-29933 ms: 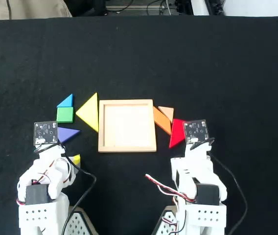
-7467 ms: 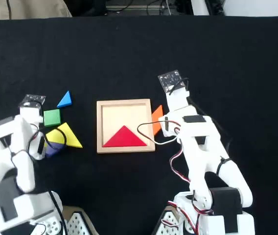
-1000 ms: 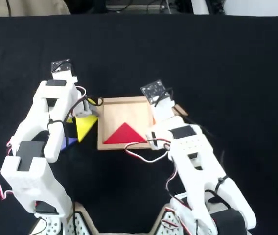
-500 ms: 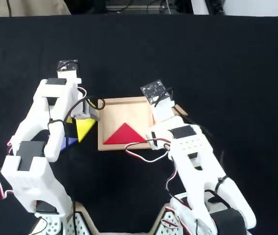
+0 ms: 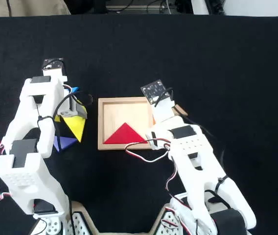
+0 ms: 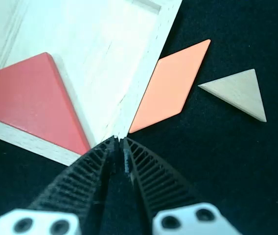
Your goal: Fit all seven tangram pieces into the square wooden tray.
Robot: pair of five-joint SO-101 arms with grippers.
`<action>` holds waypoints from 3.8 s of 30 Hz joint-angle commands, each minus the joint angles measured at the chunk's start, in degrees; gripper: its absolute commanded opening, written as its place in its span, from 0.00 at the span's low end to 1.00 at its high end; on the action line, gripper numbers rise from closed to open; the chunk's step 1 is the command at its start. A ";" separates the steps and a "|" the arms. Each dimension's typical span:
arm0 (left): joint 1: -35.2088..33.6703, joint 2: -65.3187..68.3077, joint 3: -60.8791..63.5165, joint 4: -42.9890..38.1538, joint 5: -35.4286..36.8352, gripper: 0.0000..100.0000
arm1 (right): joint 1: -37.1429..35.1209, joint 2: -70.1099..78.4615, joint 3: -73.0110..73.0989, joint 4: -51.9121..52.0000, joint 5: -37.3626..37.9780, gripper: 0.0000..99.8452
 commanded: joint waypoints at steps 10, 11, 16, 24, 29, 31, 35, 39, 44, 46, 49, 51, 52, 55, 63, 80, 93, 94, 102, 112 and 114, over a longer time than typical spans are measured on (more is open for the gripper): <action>2.15 -0.97 -3.30 2.37 21.89 0.32 | -0.88 -0.84 -0.31 -0.97 0.26 0.01; 2.15 -0.70 -3.21 2.37 23.91 0.32 | -0.88 -0.92 -0.31 -0.97 0.26 0.01; 1.27 -0.44 -3.12 2.37 31.91 0.32 | -0.88 -1.01 -0.31 -0.97 0.26 0.01; 5.58 -0.35 -1.01 1.93 32.88 0.32 | -0.88 -1.10 -0.31 -0.97 0.26 0.01; 5.49 -0.35 -0.75 1.85 32.62 0.32 | -0.88 -1.10 -0.31 -0.97 0.26 0.01; 5.49 -0.26 -0.57 1.85 32.35 0.32 | -0.88 -1.10 -0.31 -0.97 0.26 0.01; 5.58 -0.26 -0.04 2.20 28.22 0.31 | -0.88 -1.10 -0.22 -0.97 0.26 0.01; 5.23 -0.09 1.19 1.93 27.96 0.31 | -0.88 -1.10 -0.22 -0.97 0.26 0.01; 5.23 3.43 -2.24 2.46 28.13 0.31 | -0.88 -1.10 -0.22 -0.97 0.26 0.01; 5.14 4.84 -3.74 2.46 28.22 0.31 | -0.88 -1.10 -0.22 -0.97 0.26 0.01; 5.14 5.71 -4.44 2.55 28.22 0.31 | -0.88 -1.10 -0.22 -0.97 0.26 0.01; 5.14 5.71 -4.44 2.55 28.22 0.29 | -0.88 -1.10 -0.22 -0.97 0.26 0.01; 5.14 5.71 -4.44 2.46 28.22 0.28 | -0.88 -1.10 -0.22 -0.97 0.26 0.01; 5.05 5.71 -4.44 2.46 28.22 0.28 | -0.88 -1.10 -0.22 -0.97 0.26 0.01; 5.67 5.71 -4.35 2.46 27.69 0.22 | -0.88 -1.10 -0.22 -0.97 0.26 0.01; 6.20 -13.27 -3.47 6.07 14.51 0.22 | -0.53 -1.10 -0.31 -0.97 0.26 0.01; 22.46 -31.65 9.10 4.48 9.93 0.22 | 18.99 -0.84 -4.35 -3.69 -2.02 0.01; 23.78 -31.21 9.36 3.43 10.02 0.22 | 19.52 -0.84 -4.00 -4.84 -2.90 0.01; 24.75 -22.42 10.95 -5.27 19.52 0.22 | 20.04 -0.84 -3.47 -5.89 -3.16 0.01; 21.93 -20.13 9.10 -6.68 19.16 0.22 | 19.69 -0.84 -3.47 -6.15 -3.08 0.01; 22.29 -19.96 8.04 -6.68 19.16 0.22 | 19.60 -0.84 -3.47 -6.15 -3.08 0.01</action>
